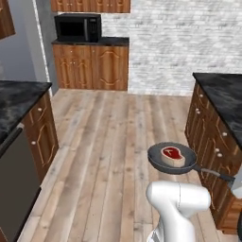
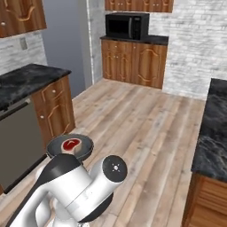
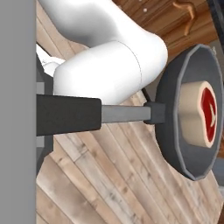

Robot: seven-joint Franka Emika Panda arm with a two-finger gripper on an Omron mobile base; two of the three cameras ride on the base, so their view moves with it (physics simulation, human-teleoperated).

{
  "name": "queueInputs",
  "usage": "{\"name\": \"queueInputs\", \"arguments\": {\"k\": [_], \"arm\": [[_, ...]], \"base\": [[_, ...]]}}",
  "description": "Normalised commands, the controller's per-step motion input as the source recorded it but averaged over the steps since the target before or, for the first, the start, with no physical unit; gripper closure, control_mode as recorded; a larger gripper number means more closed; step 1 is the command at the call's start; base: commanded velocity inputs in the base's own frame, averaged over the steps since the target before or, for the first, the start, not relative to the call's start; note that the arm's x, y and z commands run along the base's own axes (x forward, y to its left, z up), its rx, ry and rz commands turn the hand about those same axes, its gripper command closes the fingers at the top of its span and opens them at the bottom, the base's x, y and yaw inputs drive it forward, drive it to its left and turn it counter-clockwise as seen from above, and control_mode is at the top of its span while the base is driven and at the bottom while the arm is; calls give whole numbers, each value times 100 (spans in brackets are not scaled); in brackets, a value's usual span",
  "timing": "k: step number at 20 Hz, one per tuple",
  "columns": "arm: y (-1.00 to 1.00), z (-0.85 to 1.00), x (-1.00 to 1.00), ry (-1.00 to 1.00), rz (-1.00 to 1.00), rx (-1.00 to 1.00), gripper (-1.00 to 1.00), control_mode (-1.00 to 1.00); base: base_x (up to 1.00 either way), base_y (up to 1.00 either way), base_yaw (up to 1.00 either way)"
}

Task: Pick up the pan with the steak in it and place it on the dining table. Then place the steak on the plate.

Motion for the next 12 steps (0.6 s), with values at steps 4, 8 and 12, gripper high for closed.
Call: {"name": "queueInputs", "arguments": {"k": [4,8,12], "arm": [[0,0,0,0,0,0,100,100],[0,0,0,0,0,0,100,100],[0,0,0,0,0,0,100,100]], "base": [[99,13,-10],[100,16,-8],[100,21,-8]]}}
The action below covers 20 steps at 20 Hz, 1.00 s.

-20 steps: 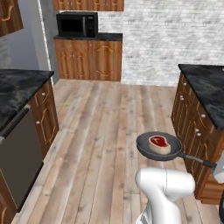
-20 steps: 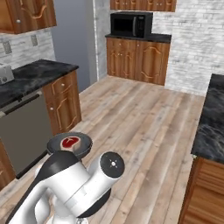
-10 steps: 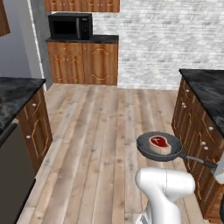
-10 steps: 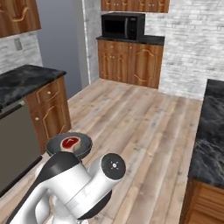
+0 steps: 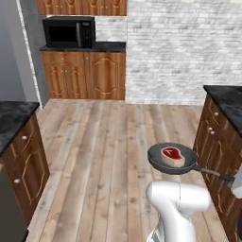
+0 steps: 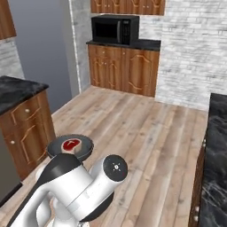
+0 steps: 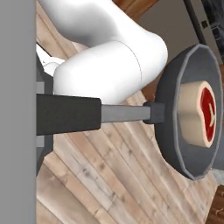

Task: Pick up the pan with the steak in it and place it on the dining table. Then place the steak on the plate.

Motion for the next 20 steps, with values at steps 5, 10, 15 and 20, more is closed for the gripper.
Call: {"name": "queueInputs", "arguments": {"k": [5,10,15,20], "arm": [[0,0,0,0,0,0,100,100],[0,0,0,0,0,0,100,100],[0,0,0,0,0,0,100,100],[0,0,0,0,0,0,100,100]], "base": [[100,21,-8],[100,19,-10],[100,20,-12],[100,20,-12]]}}
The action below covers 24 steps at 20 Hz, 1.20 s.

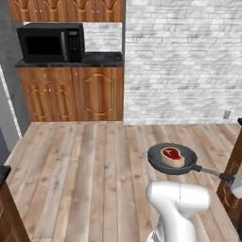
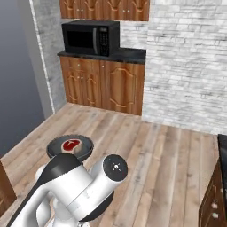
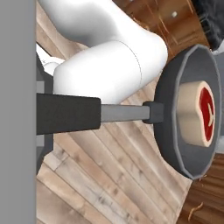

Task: Pick up the pan with the steak in it and place it on the dining table. Then place the steak on the plate.

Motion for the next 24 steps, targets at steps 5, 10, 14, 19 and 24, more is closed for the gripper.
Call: {"name": "queueInputs", "arguments": {"k": [5,10,14,19,24], "arm": [[0,0,0,0,0,0,100,100],[0,0,0,0,0,0,100,100],[0,0,0,0,0,0,100,100],[0,0,0,0,0,0,100,100],[0,0,0,0,0,0,100,100]], "base": [[100,21,-13],[100,22,-13],[100,24,-14],[100,26,-14],[100,26,-14]]}}
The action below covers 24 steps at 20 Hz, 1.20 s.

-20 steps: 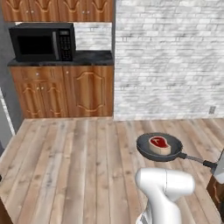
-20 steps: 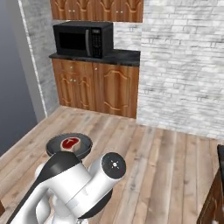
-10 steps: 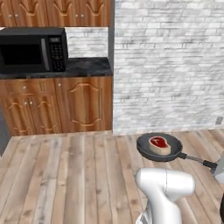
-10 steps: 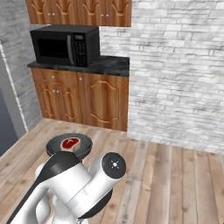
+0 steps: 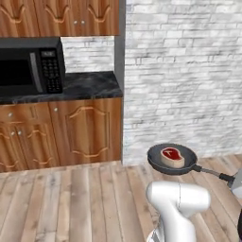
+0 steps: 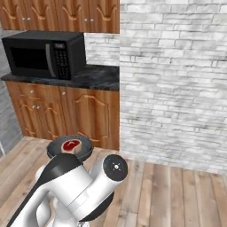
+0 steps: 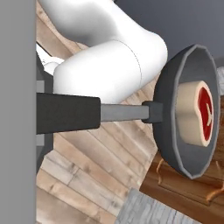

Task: Pick up the pan with the steak in it and place it on the dining table. Then place the steak on the plate.

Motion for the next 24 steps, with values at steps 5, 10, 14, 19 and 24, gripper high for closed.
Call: {"name": "queueInputs", "arguments": {"k": [5,10,14,19,24], "arm": [[0,0,0,0,0,0,100,100],[0,0,0,0,0,0,100,100],[0,0,0,0,0,0,100,100],[0,0,0,0,0,0,100,100],[0,0,0,0,0,0,100,100]], "base": [[100,26,-15],[90,23,-22],[29,12,-43],[1,3,-50],[0,0,-50]]}}
